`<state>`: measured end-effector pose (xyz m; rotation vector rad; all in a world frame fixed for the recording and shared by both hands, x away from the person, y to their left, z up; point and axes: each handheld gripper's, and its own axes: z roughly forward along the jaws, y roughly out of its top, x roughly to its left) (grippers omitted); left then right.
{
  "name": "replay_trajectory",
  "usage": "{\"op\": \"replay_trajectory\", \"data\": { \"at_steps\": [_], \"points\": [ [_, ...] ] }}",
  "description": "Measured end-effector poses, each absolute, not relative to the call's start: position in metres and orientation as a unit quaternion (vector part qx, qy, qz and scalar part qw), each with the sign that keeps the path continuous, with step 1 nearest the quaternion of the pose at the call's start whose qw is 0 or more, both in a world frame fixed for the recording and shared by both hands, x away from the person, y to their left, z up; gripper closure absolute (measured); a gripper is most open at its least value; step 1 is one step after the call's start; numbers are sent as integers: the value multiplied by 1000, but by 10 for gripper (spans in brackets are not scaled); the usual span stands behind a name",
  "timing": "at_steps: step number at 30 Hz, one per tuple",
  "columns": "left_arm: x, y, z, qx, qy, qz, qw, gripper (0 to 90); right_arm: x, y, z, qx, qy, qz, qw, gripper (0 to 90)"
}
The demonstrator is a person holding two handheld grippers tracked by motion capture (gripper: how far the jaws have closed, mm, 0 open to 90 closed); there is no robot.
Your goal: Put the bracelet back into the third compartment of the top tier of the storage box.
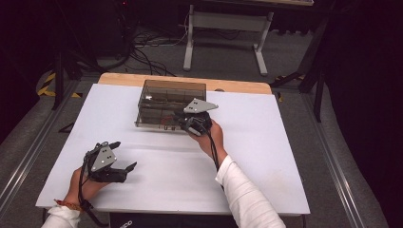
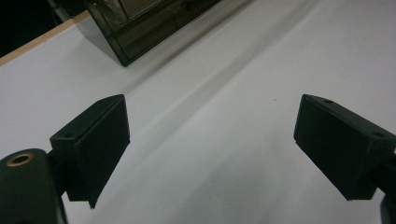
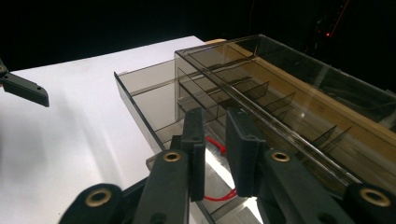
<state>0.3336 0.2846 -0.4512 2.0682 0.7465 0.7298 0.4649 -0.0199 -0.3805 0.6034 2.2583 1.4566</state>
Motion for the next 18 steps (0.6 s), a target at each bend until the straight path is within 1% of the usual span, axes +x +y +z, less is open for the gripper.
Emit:
{"op": "replay_trajectory", "data": {
  "at_steps": [1, 3, 6, 8, 10, 12, 18],
  "points": [
    [333, 284, -452, 818, 298, 284, 401, 119, 463, -20, -380, 215, 803, 518, 200, 744],
    [333, 284, -452, 819, 298, 285, 399, 122, 461, -21, -378, 212, 803, 519, 203, 738],
    [333, 283, -452, 821, 297, 285, 396, 127, 459, -23, -377, 211, 799, 523, 209, 701],
    [333, 283, -452, 820, 297, 284, 397, 127, 457, -25, -376, 212, 796, 524, 215, 657],
    [334, 284, -452, 819, 298, 286, 398, 127, 456, -27, -375, 212, 794, 527, 218, 646],
    [334, 284, -452, 820, 298, 285, 397, 128, 455, -30, -373, 214, 791, 528, 223, 609],
    [334, 283, -453, 819, 300, 284, 398, 130, 453, -35, -371, 216, 785, 535, 226, 605]
  ]
}}
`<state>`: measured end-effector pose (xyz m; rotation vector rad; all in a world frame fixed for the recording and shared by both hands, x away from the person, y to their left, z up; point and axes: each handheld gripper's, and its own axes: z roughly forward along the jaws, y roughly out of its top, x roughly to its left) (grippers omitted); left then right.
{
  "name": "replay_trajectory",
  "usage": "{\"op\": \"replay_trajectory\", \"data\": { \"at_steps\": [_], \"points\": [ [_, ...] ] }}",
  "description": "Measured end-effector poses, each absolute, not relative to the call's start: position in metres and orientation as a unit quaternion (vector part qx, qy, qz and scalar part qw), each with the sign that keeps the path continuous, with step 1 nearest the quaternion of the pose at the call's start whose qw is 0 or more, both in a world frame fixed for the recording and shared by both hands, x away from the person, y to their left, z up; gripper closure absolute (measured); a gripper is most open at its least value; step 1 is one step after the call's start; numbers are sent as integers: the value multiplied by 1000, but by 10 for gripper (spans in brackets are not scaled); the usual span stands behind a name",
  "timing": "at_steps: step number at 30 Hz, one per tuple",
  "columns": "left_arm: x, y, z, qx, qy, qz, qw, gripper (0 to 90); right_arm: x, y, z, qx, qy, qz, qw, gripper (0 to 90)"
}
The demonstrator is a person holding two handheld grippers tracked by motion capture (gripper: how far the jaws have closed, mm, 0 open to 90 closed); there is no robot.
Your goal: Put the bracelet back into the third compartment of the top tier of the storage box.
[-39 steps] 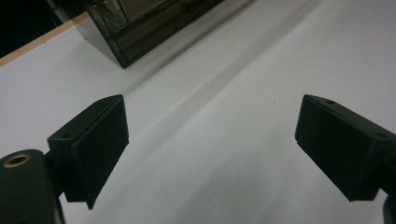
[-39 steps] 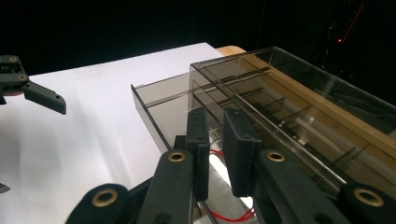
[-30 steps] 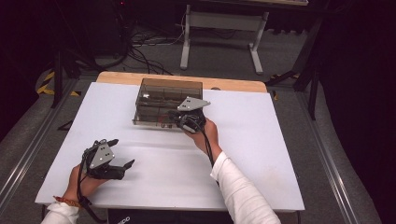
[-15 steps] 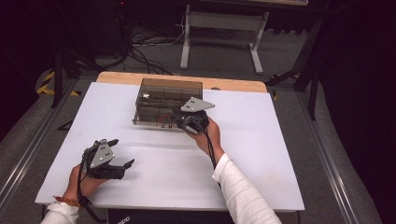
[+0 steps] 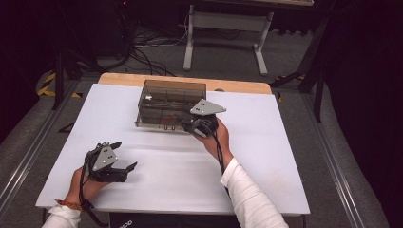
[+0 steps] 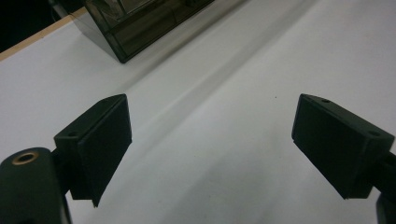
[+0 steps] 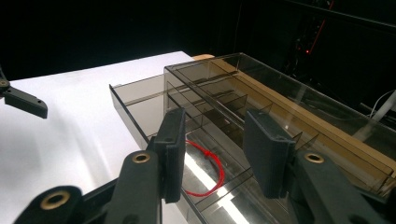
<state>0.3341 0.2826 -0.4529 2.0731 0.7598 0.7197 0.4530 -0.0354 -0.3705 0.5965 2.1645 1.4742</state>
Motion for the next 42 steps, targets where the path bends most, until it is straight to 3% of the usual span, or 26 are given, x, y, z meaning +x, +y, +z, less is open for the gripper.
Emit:
{"op": "replay_trajectory", "data": {
  "at_steps": [4, 7, 18, 22, 26, 30, 32, 42],
  "points": [
    [334, 282, -453, 821, 298, 283, 396, 132, 455, -35, -372, 209, 793, 530, 216, 735],
    [334, 282, -453, 823, 295, 284, 394, 132, 461, -31, -377, 205, 807, 515, 205, 767],
    [334, 283, -452, 820, 297, 284, 398, 132, 488, -10, -382, 229, 846, 452, 168, 760],
    [333, 285, -451, 819, 296, 285, 400, 132, 493, 4, -385, 224, 867, 402, 189, 761],
    [333, 285, -450, 819, 297, 286, 400, 132, 497, 7, -391, 245, 867, 397, 176, 775],
    [332, 285, -451, 818, 297, 286, 401, 132, 500, 7, -391, 273, 859, 398, 171, 822],
    [332, 284, -450, 818, 297, 285, 402, 133, 500, 7, -391, 281, 857, 396, 172, 896],
    [332, 285, -450, 817, 298, 286, 402, 133, 499, 1, -386, 292, 842, 418, 175, 900]
  ]
}}
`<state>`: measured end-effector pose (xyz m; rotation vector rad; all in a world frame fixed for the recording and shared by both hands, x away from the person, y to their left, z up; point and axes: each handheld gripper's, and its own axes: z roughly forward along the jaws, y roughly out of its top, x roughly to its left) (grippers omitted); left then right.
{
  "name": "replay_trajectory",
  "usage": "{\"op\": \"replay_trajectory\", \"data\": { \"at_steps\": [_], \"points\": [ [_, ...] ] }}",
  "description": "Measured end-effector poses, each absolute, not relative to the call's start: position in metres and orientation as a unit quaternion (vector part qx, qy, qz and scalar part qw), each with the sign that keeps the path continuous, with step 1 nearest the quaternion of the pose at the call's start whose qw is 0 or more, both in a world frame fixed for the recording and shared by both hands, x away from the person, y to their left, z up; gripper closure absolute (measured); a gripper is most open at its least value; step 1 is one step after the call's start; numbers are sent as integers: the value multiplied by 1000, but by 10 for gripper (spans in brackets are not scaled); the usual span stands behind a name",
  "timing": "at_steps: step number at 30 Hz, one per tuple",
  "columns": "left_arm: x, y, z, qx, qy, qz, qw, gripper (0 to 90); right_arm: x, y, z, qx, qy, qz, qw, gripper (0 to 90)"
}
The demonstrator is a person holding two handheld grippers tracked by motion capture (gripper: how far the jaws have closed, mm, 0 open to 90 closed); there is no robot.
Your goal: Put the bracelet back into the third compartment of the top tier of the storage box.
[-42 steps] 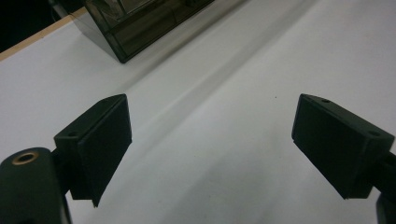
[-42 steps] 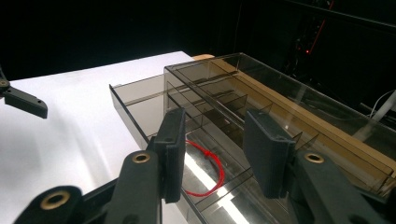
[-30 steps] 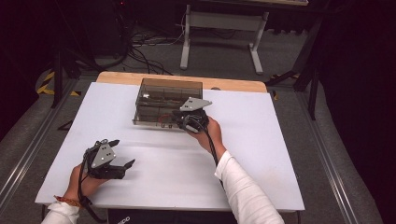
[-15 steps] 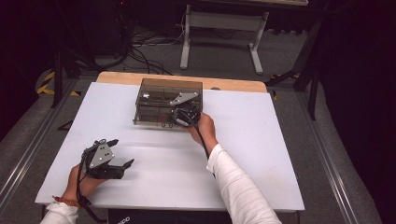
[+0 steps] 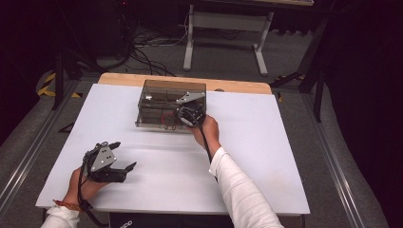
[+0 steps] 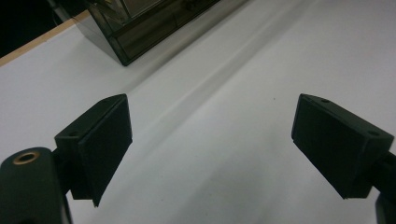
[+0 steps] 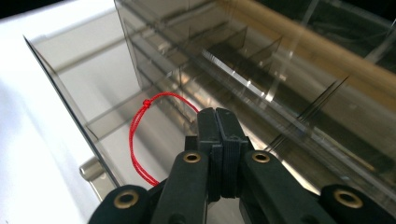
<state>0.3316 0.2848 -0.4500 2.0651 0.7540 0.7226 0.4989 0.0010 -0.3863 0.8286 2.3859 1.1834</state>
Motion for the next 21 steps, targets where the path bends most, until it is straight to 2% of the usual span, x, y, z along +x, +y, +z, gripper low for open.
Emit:
{"op": "replay_trajectory", "data": {
  "at_steps": [11, 21],
  "points": [
    [331, 284, -450, 818, 298, 285, 402, 133, 489, -25, -366, 290, 825, 438, 208, 900],
    [332, 283, -451, 818, 299, 286, 399, 132, 490, -53, -372, 300, 828, 420, 221, 900]
  ]
}}
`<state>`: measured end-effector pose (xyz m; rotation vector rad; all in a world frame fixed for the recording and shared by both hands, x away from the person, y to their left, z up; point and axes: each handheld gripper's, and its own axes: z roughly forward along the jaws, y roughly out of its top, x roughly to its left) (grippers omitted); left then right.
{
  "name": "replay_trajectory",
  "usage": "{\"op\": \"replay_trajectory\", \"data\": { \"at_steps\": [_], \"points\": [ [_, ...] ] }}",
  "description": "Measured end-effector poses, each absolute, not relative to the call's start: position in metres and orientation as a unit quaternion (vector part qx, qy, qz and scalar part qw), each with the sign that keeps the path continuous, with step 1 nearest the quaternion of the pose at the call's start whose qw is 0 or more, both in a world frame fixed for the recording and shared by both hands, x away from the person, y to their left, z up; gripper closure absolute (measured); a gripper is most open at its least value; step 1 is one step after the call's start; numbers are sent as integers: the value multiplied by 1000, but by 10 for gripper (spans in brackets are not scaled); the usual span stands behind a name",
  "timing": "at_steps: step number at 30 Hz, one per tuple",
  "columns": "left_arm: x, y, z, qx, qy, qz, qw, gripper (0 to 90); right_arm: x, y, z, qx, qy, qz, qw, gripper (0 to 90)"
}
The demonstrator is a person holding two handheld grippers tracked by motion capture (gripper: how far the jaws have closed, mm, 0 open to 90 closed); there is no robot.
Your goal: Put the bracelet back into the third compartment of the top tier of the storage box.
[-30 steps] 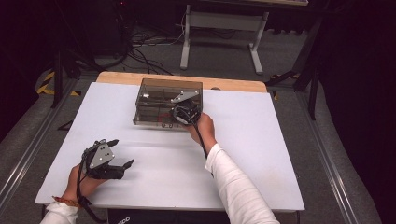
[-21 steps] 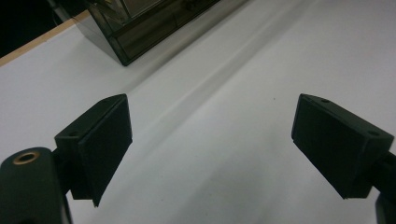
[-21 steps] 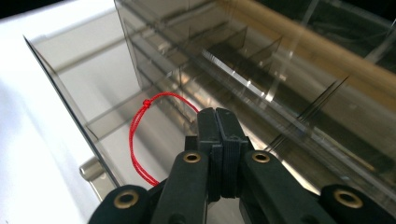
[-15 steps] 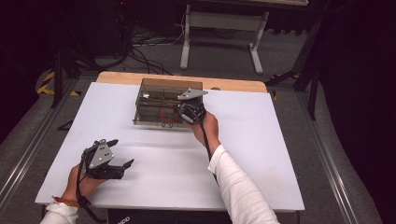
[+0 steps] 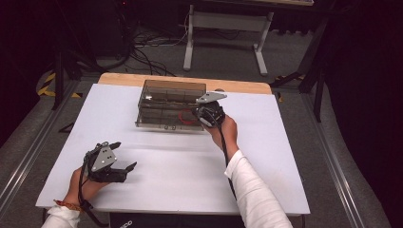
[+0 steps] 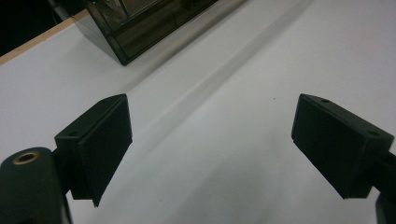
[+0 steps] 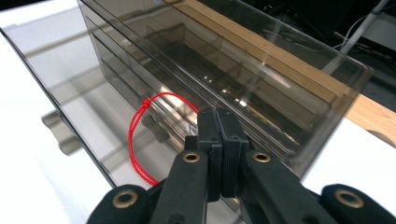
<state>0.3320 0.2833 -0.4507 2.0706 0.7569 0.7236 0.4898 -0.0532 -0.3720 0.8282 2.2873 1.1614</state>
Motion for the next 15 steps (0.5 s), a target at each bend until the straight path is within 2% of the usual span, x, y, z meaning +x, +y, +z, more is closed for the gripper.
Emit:
{"op": "replay_trajectory", "data": {
  "at_steps": [8, 15],
  "points": [
    [332, 283, -451, 818, 299, 286, 400, 134, 489, -62, -375, 302, 826, 421, 224, 886],
    [332, 284, -451, 818, 300, 286, 399, 150, 486, -66, -376, 306, 820, 426, 231, 781]
  ]
}}
